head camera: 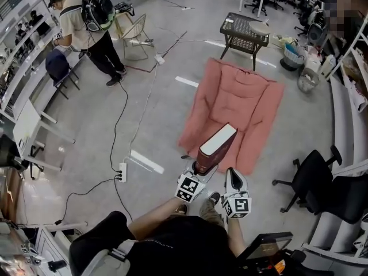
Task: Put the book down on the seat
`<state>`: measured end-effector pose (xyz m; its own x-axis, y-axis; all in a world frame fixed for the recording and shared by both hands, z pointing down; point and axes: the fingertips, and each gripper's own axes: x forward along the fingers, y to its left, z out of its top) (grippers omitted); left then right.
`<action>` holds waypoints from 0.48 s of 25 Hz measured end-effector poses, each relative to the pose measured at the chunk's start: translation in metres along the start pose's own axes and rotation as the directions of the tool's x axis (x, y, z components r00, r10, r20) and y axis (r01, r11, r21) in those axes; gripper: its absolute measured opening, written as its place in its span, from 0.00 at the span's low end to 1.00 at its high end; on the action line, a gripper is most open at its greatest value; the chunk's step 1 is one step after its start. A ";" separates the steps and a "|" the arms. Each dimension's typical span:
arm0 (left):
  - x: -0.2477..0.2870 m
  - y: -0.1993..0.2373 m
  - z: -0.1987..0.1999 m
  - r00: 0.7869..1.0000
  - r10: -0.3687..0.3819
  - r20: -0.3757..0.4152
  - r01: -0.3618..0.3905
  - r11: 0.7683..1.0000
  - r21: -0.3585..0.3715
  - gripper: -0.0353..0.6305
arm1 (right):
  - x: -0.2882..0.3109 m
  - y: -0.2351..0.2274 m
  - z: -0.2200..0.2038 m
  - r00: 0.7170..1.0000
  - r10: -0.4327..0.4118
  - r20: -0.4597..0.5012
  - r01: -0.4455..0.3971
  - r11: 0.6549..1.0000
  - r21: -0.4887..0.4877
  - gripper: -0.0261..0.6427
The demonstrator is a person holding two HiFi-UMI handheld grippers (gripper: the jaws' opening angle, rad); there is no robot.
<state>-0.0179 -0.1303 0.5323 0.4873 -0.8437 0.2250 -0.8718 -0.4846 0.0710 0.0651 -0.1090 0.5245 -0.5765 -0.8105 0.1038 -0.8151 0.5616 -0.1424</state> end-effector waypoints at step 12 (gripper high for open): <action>0.094 0.039 0.046 1.000 0.002 0.026 -0.002 1.000 -0.023 0.40 | 0.081 -0.108 0.049 0.999 0.033 0.011 -0.033 0.999 -0.016 0.08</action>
<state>-0.0041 -0.2393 0.5113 0.4865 -0.8504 0.2003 -0.8735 -0.4778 0.0929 0.1089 -0.2432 0.5002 -0.6028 -0.7930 0.0882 -0.7962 0.5909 -0.1300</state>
